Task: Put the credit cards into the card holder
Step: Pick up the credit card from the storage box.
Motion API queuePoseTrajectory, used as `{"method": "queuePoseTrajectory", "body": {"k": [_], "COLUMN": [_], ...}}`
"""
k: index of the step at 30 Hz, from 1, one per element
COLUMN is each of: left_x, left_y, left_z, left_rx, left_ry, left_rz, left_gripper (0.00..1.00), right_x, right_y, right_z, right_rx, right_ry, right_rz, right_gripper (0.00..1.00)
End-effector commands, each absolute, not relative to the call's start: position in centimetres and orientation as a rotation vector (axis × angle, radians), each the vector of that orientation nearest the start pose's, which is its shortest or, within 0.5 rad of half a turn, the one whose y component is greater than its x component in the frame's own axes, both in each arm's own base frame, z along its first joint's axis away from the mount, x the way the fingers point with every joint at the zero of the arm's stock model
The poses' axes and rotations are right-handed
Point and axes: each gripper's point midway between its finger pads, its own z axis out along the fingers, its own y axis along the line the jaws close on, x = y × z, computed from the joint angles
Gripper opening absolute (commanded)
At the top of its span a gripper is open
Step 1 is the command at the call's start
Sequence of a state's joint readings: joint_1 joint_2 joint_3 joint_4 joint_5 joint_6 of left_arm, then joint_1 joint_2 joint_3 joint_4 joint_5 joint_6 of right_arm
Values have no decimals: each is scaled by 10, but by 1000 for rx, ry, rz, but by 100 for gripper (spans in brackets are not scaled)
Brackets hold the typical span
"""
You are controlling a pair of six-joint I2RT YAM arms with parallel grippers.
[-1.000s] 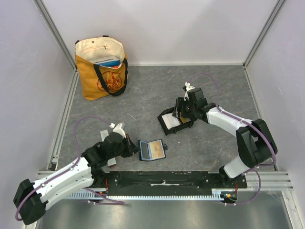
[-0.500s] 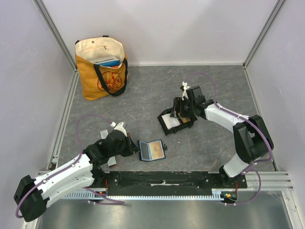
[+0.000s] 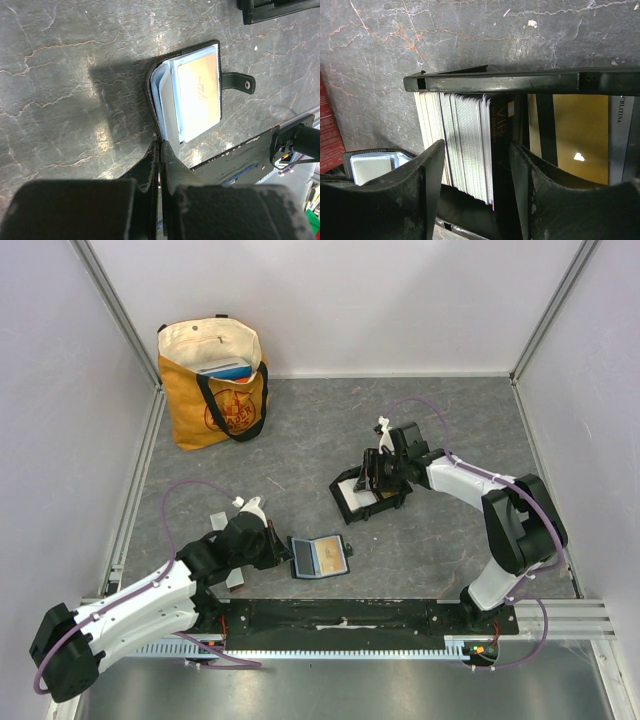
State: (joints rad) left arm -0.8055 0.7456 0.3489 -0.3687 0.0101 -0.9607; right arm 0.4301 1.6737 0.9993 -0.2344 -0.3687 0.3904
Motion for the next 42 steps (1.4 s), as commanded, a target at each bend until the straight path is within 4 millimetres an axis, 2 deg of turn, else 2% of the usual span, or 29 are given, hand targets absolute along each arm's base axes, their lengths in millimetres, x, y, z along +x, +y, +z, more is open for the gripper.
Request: {"method": "queuePoseTrajectory", "body": {"k": [1, 5, 11, 21, 27, 30, 37, 39, 42], "left_x": [140, 139, 138, 138, 137, 137, 136, 136, 137], "left_y": [-205, -205, -205, -205, -206, -206, -205, -205, -206], "left_z": [78, 77, 78, 77, 77, 76, 75, 75, 75], "left_rx": [-202, -196, -195, -199, -199, -200, -200, -198, -199], "left_ry": [2493, 2497, 2498, 2501, 2502, 2501, 2503, 2502, 2501], "left_rz": [-888, -893, -899, -901, -904, -906, -905, -907, -909], "left_gripper": [2, 2, 2, 2, 2, 2, 2, 2, 2], "right_x": [325, 323, 322, 325, 335, 339, 335, 332, 333], "right_y": [246, 245, 241, 235, 228, 224, 230, 232, 230], "right_z": [91, 95, 89, 84, 95, 101, 102, 101, 105], "right_rx": [-241, -242, -233, -224, -244, -265, -296, -297, -287], "right_ry": [2491, 2482, 2499, 2503, 2468, 2457, 2472, 2478, 2468], "right_rz": [884, 893, 862, 804, 726, 686, 736, 753, 743], "right_gripper": [59, 55, 48, 22, 19, 14, 13, 5, 2]}}
